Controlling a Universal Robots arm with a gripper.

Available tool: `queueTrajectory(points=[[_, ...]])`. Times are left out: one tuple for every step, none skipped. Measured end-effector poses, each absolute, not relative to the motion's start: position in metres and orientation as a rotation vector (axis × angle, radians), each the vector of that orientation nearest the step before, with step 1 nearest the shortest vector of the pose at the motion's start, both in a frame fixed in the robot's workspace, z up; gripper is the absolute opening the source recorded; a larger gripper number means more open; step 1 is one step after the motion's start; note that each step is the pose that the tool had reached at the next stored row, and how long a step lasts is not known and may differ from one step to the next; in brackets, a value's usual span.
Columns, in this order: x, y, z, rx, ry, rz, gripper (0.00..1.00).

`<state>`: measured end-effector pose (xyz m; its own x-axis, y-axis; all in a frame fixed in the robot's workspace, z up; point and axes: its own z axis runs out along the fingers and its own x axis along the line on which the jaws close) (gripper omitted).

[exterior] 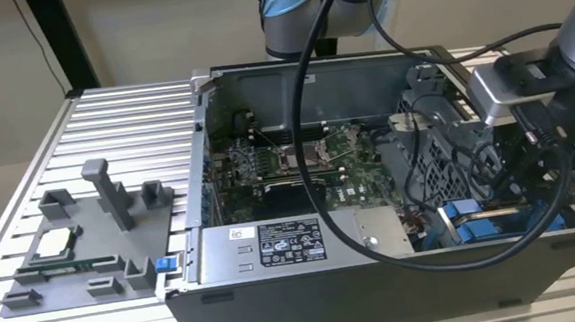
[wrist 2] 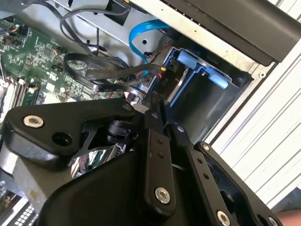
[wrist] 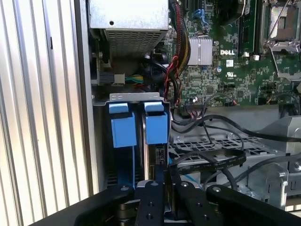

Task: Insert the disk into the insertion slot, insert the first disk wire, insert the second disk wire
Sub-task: 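Insert the second disk wire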

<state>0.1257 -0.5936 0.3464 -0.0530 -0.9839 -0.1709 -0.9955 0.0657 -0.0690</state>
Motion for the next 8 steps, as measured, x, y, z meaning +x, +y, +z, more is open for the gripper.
queueTrajectory(points=[[0.1257, -0.5936, 0.3459, -2.034, 2.160, 0.100, 0.00], [0.1258, -0.5936, 0.3454, -2.035, 2.160, 0.100, 0.00], [0.1258, -0.5936, 0.3448, -2.035, 2.160, 0.100, 0.00], [0.1258, -0.5935, 0.3443, -2.035, 2.160, 0.100, 0.00], [0.1258, -0.5935, 0.3437, -2.035, 2.160, 0.100, 0.00], [0.1258, -0.5935, 0.3431, -2.035, 2.160, 0.100, 0.00], [0.1258, -0.5935, 0.3425, -2.035, 2.160, 0.100, 0.00], [0.1258, -0.5934, 0.3420, -2.035, 2.160, 0.100, 0.00]])
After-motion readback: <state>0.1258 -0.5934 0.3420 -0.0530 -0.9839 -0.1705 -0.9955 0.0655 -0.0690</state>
